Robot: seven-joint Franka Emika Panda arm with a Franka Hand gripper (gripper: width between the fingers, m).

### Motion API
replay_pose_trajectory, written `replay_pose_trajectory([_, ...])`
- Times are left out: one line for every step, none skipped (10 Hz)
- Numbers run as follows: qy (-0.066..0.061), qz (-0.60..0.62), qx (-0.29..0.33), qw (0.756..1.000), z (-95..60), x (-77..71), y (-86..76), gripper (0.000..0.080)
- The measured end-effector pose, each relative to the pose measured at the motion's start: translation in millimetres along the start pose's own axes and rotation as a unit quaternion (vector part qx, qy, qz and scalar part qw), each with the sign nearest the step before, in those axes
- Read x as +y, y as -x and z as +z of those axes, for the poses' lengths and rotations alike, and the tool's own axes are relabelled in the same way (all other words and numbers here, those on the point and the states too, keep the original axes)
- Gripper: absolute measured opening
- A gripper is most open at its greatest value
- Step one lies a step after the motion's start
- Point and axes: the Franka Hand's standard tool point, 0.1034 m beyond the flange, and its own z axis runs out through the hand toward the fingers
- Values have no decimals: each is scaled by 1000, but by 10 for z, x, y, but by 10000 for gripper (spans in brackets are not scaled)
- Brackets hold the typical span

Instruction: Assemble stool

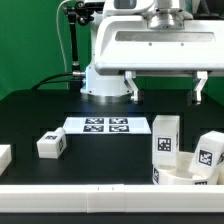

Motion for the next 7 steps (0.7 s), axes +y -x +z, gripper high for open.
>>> replay_pose_trajectory([0, 0, 0, 1000, 1, 1, 1, 649])
replay_pose_trajectory([-1, 0, -4, 1000, 6, -3, 9, 649])
replay_pose_trajectory([-4, 0, -17, 1000, 15, -17, 23, 649])
replay_pose_trajectory([-4, 3, -17, 1000, 14, -9, 18, 649])
replay_pose_trajectory([-8, 40, -57, 998, 23, 12, 97, 649])
replay_pose_trajectory([-9, 75, -88, 993, 1, 27, 103, 649])
replay_pose_trajectory([-9, 113, -139, 984, -24, -3, 152, 649])
